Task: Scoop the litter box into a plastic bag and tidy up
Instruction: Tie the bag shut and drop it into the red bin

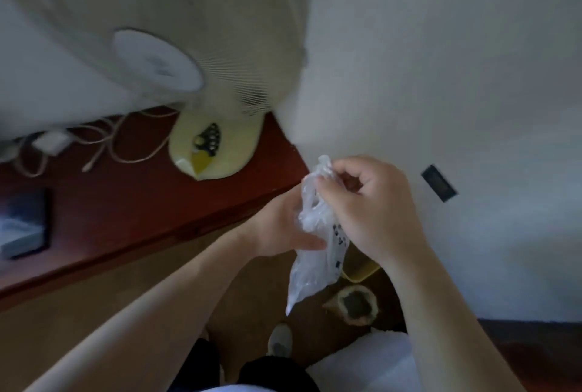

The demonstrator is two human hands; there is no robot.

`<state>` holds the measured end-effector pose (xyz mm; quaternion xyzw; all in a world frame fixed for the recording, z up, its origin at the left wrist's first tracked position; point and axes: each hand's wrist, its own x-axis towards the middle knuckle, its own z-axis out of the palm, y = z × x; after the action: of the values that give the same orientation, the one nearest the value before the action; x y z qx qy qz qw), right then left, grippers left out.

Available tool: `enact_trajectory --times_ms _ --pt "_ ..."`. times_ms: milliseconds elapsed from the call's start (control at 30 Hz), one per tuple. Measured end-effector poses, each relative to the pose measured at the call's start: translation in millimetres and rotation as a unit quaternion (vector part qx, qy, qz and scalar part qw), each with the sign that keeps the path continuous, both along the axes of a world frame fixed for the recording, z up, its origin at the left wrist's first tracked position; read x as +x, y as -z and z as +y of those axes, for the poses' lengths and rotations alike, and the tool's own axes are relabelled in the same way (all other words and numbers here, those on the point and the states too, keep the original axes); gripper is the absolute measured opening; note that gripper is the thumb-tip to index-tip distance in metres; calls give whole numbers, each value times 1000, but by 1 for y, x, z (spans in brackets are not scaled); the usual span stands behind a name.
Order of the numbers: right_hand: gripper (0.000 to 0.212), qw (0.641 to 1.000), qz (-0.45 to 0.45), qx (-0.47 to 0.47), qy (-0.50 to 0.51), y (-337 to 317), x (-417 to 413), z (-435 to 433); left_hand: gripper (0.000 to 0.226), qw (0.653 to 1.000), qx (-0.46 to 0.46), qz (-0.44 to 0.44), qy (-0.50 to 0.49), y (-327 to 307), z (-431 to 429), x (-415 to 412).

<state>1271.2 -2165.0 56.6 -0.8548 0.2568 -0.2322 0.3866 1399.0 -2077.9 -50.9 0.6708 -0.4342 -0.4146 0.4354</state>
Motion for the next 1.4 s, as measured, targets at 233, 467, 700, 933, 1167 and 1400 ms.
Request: enact_trajectory --times_ms 233,467,700,933,1167,1400 --pt "14 981 36 43 -186 -14 102 145 70 979 -33 41 -194 -11 200 62" --pt "14 937 50 54 -341 -25 210 334 71 930 -66 53 -357 -19 413 117" --pt "19 876 34 59 -478 -32 289 516 74 863 -93 28 -496 -23 599 144" --pt "18 782 48 58 -618 -23 346 680 72 770 -129 49 -623 -14 745 140" --pt "23 657 70 62 -748 -16 399 847 68 634 -73 1 -770 -14 871 146" --pt "24 524 73 38 -848 -34 423 1009 61 475 -29 -23 -879 -28 985 139"
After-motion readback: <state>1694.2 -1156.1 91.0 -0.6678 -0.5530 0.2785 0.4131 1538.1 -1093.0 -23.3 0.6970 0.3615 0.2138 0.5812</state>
